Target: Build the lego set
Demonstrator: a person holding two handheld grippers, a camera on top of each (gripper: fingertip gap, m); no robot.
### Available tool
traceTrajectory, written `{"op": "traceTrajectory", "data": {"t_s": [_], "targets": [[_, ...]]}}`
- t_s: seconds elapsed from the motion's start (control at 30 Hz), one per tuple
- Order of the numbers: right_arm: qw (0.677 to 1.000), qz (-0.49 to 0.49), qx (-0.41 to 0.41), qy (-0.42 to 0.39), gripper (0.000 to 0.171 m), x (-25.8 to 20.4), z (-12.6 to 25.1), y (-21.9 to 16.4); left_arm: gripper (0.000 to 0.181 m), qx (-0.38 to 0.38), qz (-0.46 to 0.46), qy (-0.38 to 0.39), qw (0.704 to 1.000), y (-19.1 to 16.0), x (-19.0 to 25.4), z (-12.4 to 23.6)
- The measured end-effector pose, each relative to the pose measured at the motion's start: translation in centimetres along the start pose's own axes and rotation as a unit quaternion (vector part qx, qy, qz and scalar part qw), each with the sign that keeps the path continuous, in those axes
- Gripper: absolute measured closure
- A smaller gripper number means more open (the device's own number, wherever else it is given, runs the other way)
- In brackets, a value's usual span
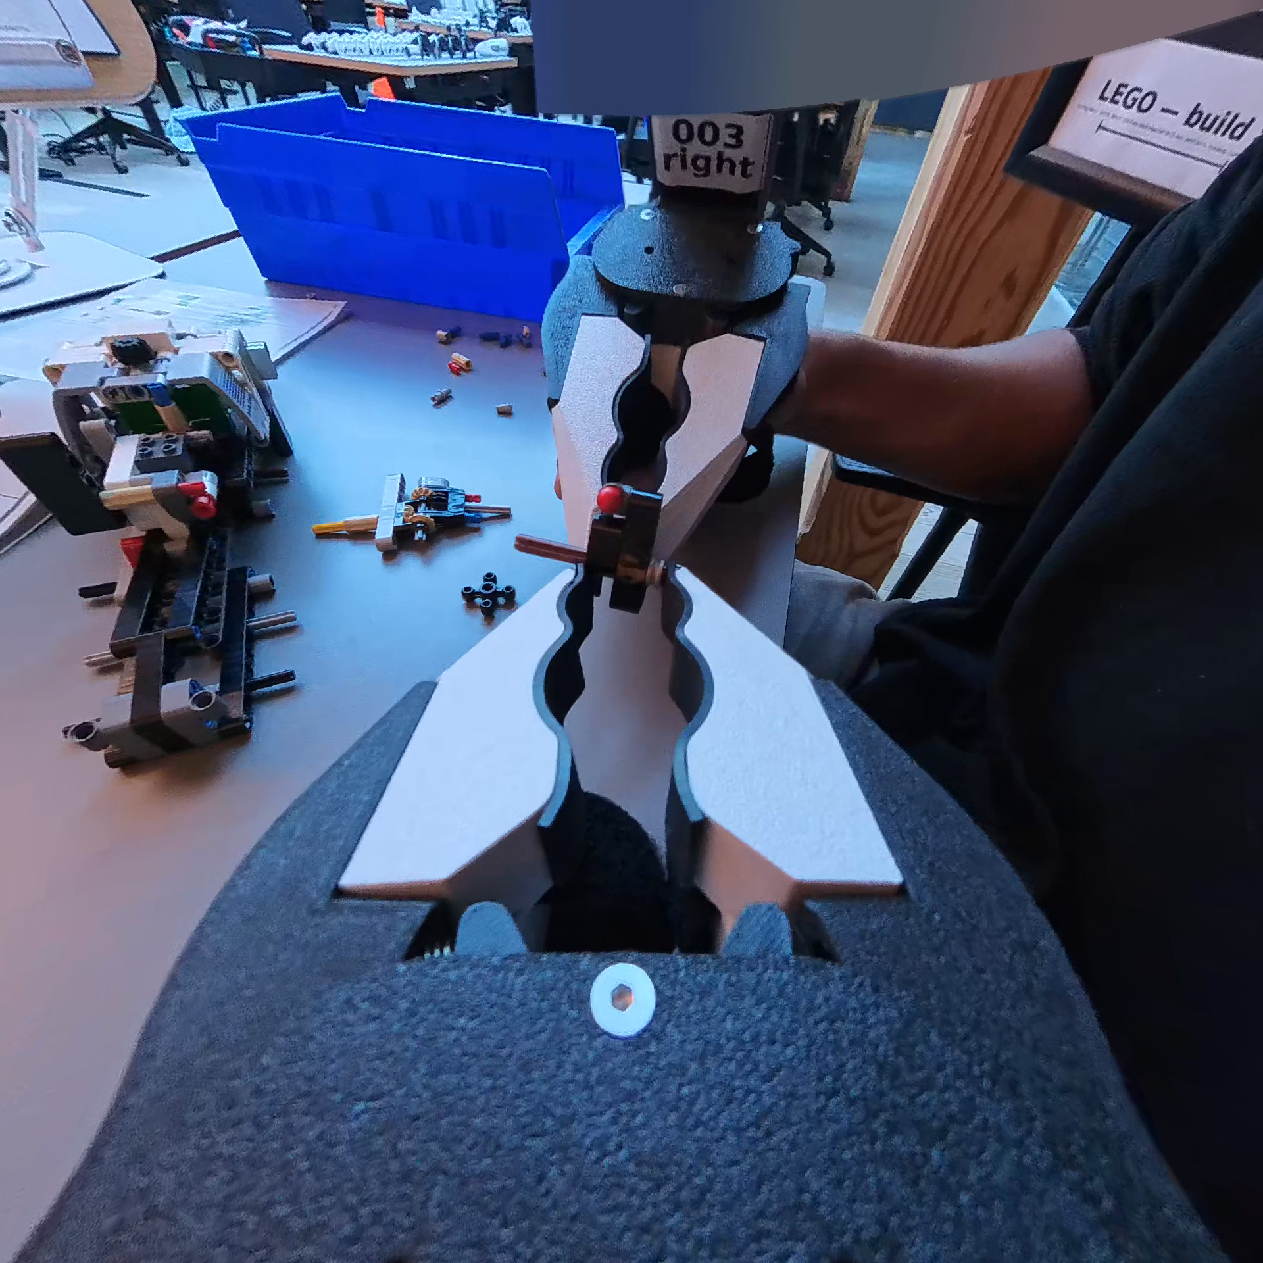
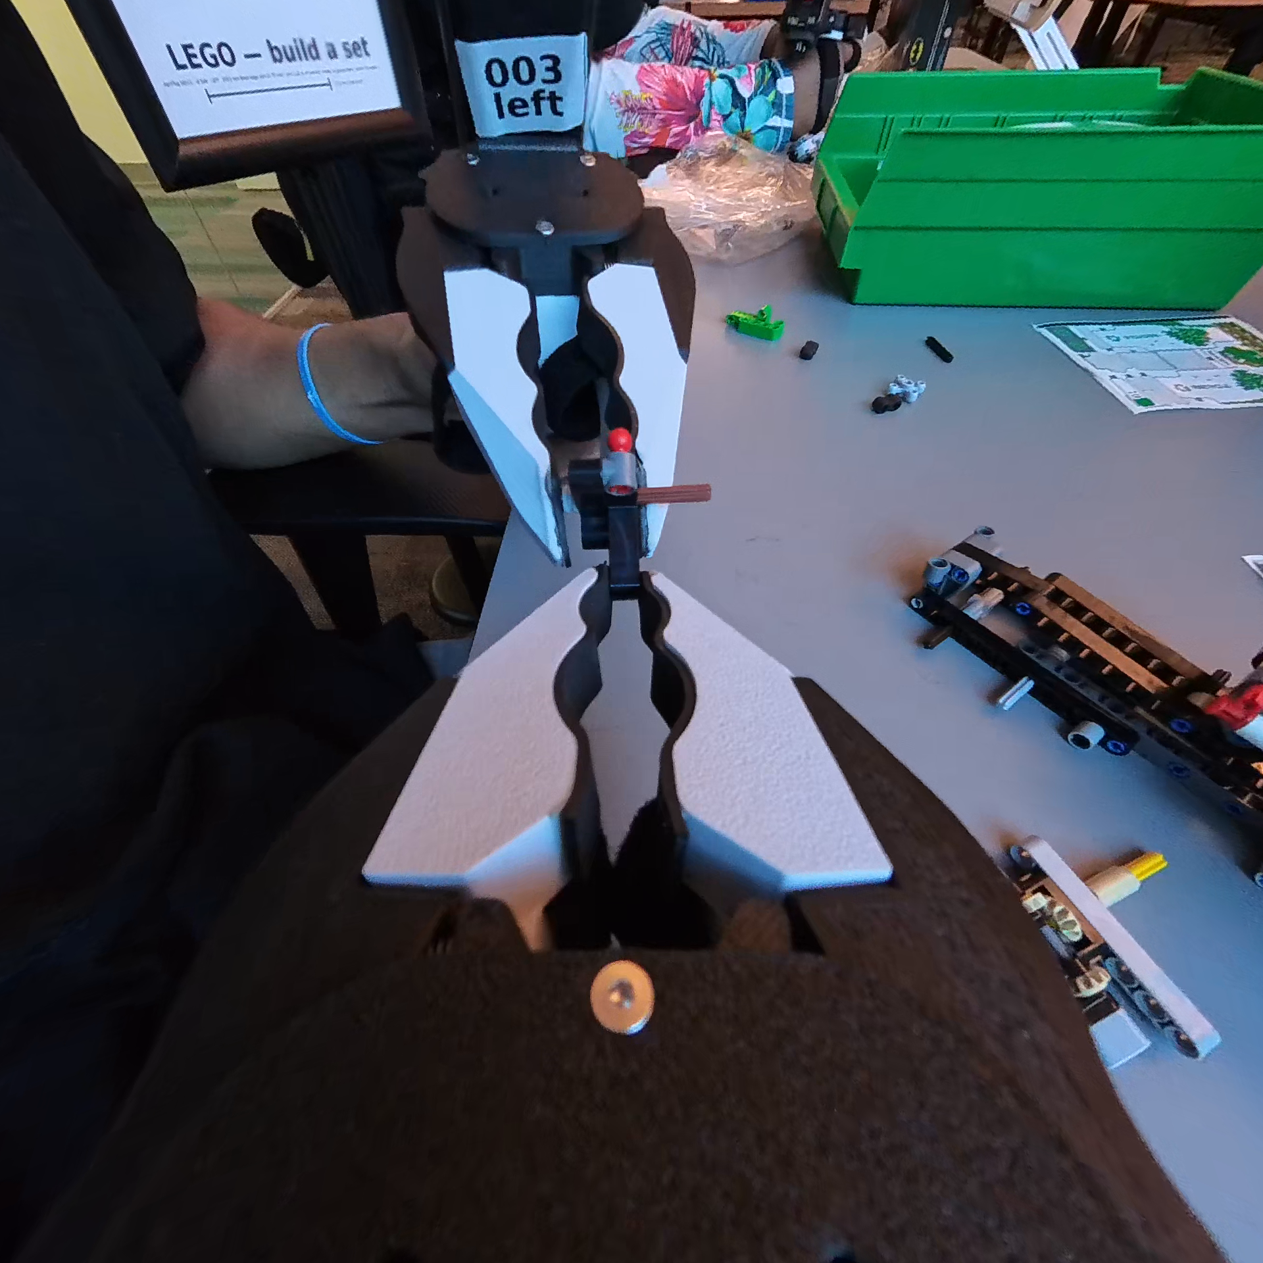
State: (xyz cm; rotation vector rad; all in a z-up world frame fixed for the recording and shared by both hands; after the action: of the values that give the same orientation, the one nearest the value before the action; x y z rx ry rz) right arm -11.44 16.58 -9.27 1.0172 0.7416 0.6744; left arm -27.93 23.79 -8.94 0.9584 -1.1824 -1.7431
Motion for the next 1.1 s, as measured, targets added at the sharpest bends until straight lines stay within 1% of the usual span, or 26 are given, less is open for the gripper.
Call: {"op": "traceTrajectory", "data": {"t_s": [0.13, 0.2, 0.37, 0.7, 0.87, 0.97, 1.1], "targets": [[0.999, 0.010, -0.032, -0.024, 0.164, -0.1, -0.3, -0.1, 0.164, -0.029, -0.022, 0.013, 0.999, -0.2, 0.3, -0.3], [0.999, 0.028, -0.025, -0.038, 0.164, -0.4, -0.4, -0.1, 0.164, -0.036, -0.033, 0.018, 0.999, -0.1, 0.4, -0.4], [0.998, 0.047, -0.018, -0.027, 0.164, -0.5, -0.4, -0.1, 0.163, -0.034, -0.059, 0.031, 0.997, 0.2, 0.8, -0.4], [0.993, 0.061, -0.077, -0.063, 0.164, -0.5, -0.6, 0.0, 0.162, -0.092, -0.075, 0.045, 0.992, 0.0, 0.8, -0.9], [0.991, 0.070, -0.092, -0.074, 0.164, -0.6, -0.8, 0.0, 0.157, -0.105, -0.055, 0.042, 0.992, -0.1, 0.5, -1.0], [0.989, 0.079, -0.095, -0.080, 0.164, -0.6, -0.8, 0.0, 0.163, -0.107, -0.049, 0.035, 0.992, -0.3, 0.5, -1.1], [0.988, 0.082, -0.104, -0.081, 0.164, -0.6, -0.9, -0.1, 0.164, -0.119, -0.049, 0.028, 0.991, -0.4, 0.6, -1.2]]}}
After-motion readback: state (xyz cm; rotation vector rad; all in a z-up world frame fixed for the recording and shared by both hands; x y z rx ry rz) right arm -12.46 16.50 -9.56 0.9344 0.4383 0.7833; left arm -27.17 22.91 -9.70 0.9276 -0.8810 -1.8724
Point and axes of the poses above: each gripper's, where its closed fingertips meet, z back along the fingers, y out of its top, x = y × z across the jaws, the point moved 10 cm from there along z, back along the fingers, and after that the axes turned 13 degrees about -z, right-handed, at the moved point
